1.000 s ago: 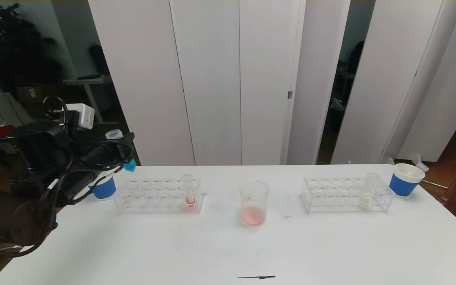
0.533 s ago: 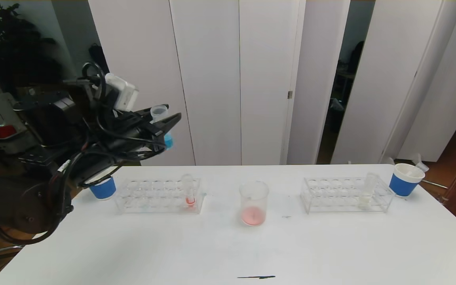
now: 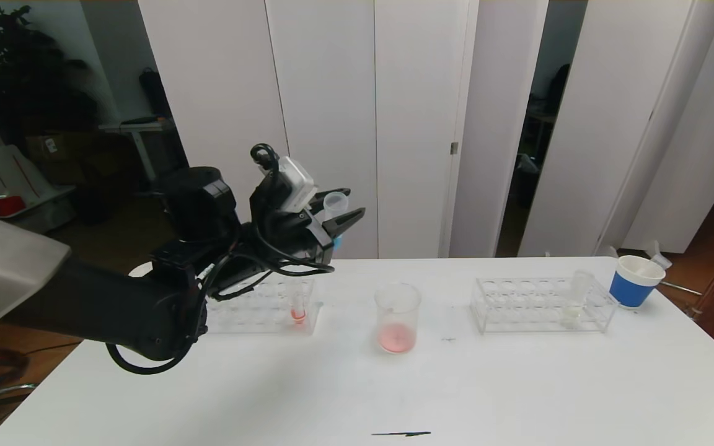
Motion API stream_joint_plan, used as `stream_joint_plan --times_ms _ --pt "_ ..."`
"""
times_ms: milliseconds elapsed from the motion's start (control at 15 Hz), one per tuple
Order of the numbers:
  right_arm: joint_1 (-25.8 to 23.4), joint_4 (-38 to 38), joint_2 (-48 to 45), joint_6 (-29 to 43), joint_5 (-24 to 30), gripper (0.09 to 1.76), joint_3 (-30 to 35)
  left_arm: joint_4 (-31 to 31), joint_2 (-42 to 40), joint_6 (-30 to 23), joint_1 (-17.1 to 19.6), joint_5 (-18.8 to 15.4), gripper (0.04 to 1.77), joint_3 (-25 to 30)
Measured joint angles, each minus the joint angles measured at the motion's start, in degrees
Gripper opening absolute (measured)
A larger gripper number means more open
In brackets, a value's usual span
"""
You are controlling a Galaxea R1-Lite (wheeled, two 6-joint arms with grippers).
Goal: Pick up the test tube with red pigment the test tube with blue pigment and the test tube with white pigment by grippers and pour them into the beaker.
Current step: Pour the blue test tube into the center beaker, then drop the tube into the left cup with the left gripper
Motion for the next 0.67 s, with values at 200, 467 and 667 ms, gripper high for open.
stream_joint_plan --times_ms 200,467,667 --pt "0.0 0.0 0.0 0.0 0.0 1.74 0.0 -2.0 4.0 2.4 -2.1 -2.6 0.60 -2.5" --pt "0.0 0.0 0.0 0.0 0.0 1.74 0.0 -3.2 9.7 5.4 -6.8 -3.1 0.60 -9.8" --pt "0.0 0.0 0.0 0.0 0.0 1.74 0.0 -6.7 14.5 11.1 -7.9 -3.2 0.60 -13.1"
